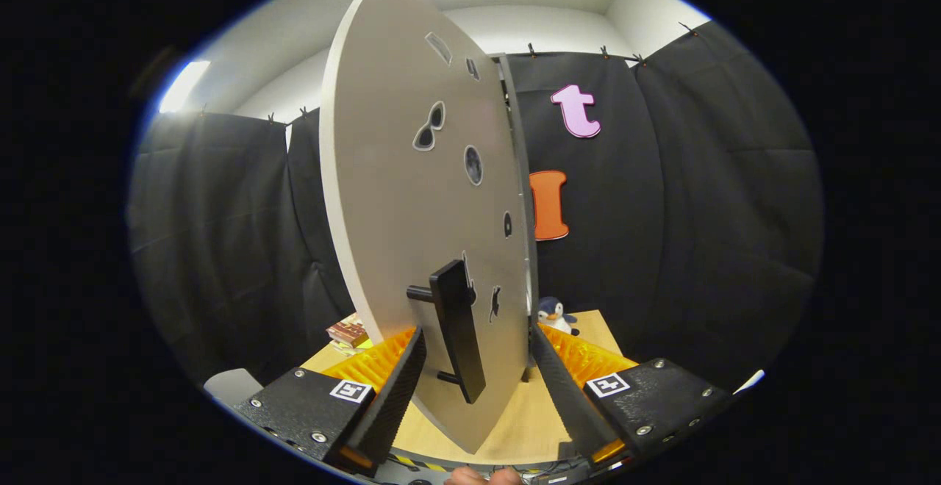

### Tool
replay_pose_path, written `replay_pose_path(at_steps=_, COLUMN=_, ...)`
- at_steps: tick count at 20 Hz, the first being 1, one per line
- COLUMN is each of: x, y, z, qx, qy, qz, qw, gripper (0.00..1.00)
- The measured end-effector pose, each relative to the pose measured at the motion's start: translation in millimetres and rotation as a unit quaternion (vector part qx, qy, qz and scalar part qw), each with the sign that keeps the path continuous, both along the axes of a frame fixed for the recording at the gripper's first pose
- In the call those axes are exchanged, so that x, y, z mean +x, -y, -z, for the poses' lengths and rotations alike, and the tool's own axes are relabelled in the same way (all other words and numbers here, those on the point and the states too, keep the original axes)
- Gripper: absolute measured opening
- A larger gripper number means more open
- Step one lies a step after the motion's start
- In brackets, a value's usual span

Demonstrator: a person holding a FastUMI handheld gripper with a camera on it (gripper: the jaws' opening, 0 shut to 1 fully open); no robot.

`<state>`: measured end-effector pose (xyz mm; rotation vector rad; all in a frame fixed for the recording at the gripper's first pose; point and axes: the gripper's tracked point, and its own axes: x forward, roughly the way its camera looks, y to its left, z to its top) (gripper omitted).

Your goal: Open the shoe cabinet door, grab the shoes and put them into the shoe cabinet, then close the shoe cabinet door.

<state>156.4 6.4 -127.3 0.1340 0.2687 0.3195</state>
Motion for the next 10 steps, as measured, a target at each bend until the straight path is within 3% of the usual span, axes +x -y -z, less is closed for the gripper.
replay_pose_path(at_steps=10, x=39.3, y=-113.6, z=0.9, qx=-0.006, qy=0.001, qz=-0.009, qw=1.000, gripper=0.92)
